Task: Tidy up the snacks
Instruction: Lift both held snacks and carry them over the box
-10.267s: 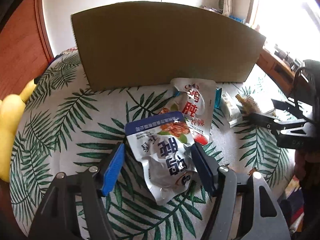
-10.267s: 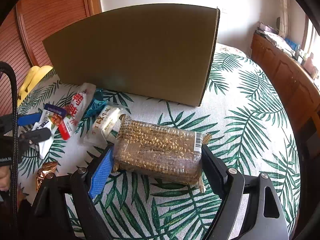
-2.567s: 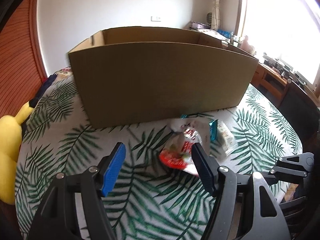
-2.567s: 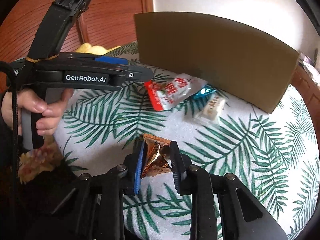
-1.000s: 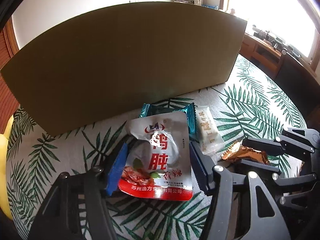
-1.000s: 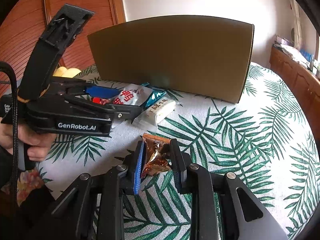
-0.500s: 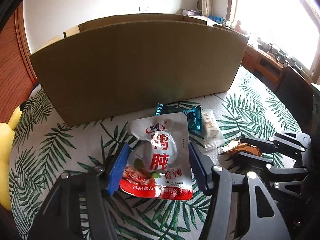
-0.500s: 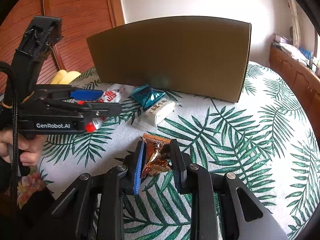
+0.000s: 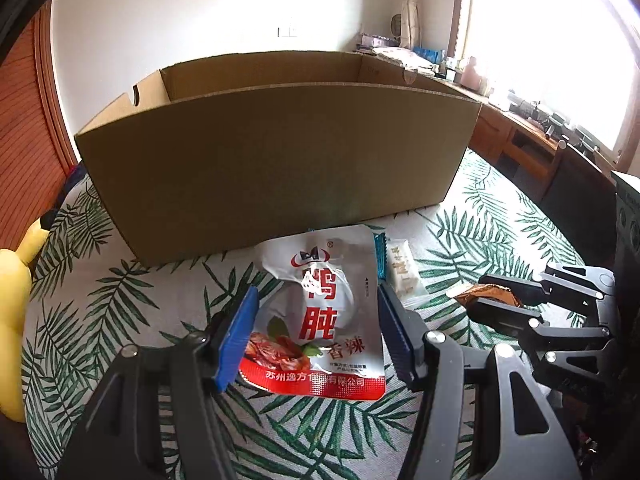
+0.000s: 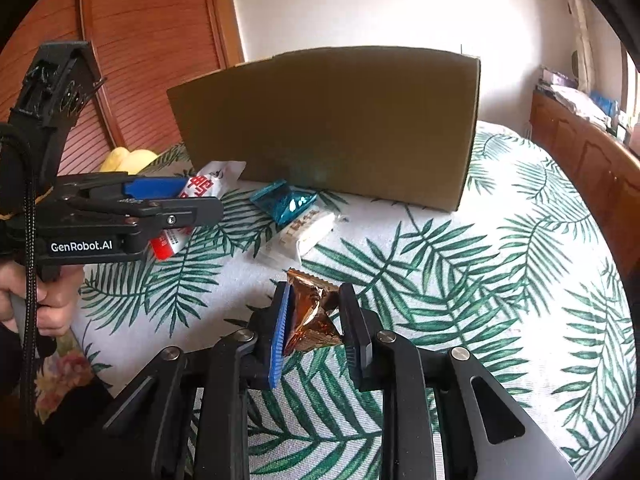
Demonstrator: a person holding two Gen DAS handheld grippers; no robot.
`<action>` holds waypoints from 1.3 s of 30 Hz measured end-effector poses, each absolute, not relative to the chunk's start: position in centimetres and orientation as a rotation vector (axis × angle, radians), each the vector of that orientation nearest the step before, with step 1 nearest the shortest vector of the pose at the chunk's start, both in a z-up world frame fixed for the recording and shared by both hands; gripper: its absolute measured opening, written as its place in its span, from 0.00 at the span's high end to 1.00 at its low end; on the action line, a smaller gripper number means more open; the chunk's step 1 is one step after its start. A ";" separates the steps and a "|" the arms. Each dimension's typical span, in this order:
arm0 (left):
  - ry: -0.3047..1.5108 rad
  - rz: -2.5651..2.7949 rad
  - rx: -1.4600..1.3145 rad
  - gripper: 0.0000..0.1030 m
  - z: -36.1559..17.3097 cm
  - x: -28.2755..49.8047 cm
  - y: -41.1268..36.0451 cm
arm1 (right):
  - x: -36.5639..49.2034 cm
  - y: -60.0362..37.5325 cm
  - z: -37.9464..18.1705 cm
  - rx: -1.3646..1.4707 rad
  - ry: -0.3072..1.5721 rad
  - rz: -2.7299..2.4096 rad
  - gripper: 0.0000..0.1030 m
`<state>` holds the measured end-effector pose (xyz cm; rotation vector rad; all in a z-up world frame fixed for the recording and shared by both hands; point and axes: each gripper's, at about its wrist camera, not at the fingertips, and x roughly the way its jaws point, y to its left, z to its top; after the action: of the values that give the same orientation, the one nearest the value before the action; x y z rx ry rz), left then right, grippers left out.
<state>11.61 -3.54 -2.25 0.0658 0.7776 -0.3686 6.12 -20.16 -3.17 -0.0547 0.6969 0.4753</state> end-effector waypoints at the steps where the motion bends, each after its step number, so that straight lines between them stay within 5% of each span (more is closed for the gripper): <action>1: 0.770 -0.371 0.062 0.42 -2.1 11.4 -3.3 | 6.1 -20.2 -2.8 -0.056 0.691 0.475 0.78; 20: 0.567 -0.372 0.045 0.42 6.1 14.6 -2.6 | 8.8 -20.2 5.7 -0.147 0.497 0.468 0.78; 39: 0.515 -0.327 0.038 0.42 7.3 21.8 -1.1 | 15.8 -18.1 9.0 -0.208 0.401 0.484 0.78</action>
<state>21.80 -1.12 7.25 0.0380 0.5151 -0.3274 15.83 -18.05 9.01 -0.2077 0.4013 0.4840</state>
